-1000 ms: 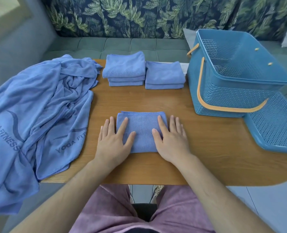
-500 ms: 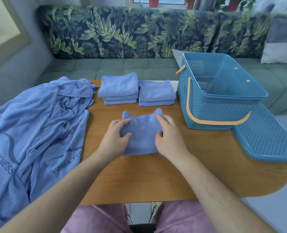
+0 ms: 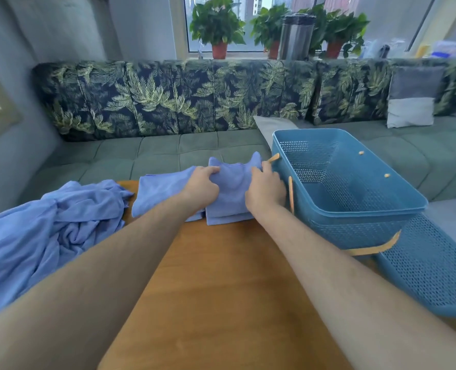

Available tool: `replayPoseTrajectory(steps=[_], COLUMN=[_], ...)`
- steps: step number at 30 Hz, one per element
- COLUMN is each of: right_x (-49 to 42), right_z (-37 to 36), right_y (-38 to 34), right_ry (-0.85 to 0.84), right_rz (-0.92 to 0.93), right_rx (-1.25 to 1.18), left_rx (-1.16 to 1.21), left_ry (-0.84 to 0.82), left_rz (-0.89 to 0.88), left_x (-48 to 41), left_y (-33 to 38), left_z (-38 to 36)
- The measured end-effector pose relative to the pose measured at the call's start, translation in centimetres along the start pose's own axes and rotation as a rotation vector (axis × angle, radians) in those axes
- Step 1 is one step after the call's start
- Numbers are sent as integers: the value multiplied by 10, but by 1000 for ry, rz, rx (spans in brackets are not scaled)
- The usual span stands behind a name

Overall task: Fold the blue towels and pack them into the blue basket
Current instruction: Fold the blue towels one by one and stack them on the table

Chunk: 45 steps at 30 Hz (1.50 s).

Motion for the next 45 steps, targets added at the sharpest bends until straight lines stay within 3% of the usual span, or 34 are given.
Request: replayPoseTrajectory(steps=[5,8,10,13,15,17,26,30,34,40,45], right_x=[-30,-30,-23,-12,-6,-3,-9,-7,2,48,107], right_z=[-24,-41,-50,-60,-75,-88,-69,-69,-61,-27,-9], right_y=[-3,1,3,7,11,16,27,31,20,-23,-87], right_ry=[-27,-131,-48,75,-23,-103,-225,-217,-159,-34,-55], right_rz=[-49,-42,38,169,196,206,204,237,259,387,503], right_rx=[63,148,128,-11,5,49,20,34,53,-24,-99], left_rx=[-130,-472,-653,-662,-672,-754,-689,-725,-595,-477,-425], left_ry=[4,-26,9,38,-69,-68,-93,-102,-114,160,300], left_rz=[18,45,-58,-295,-297,-339,-305,-304,-296,-351,-307], left_x=[-29,-36,-34,-23,-18,-18,-30,-32,-22,35,101], left_y=[-6,-10,-10,-11,-20,-32,-49,-52,-40,-36,-73], left_z=[-15,-26,-38,-61,-74,-82,-99,-102,-87,-21,30])
Point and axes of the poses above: each hand's wrist, its own x-axis away from the middle knuckle, its own z-axis out of the back of the hand, y = z × x, the point moved 2 cm from there along -x, towards the middle knuckle, and after that the axes turned 2 degrees about y, right-handed, at the moved point
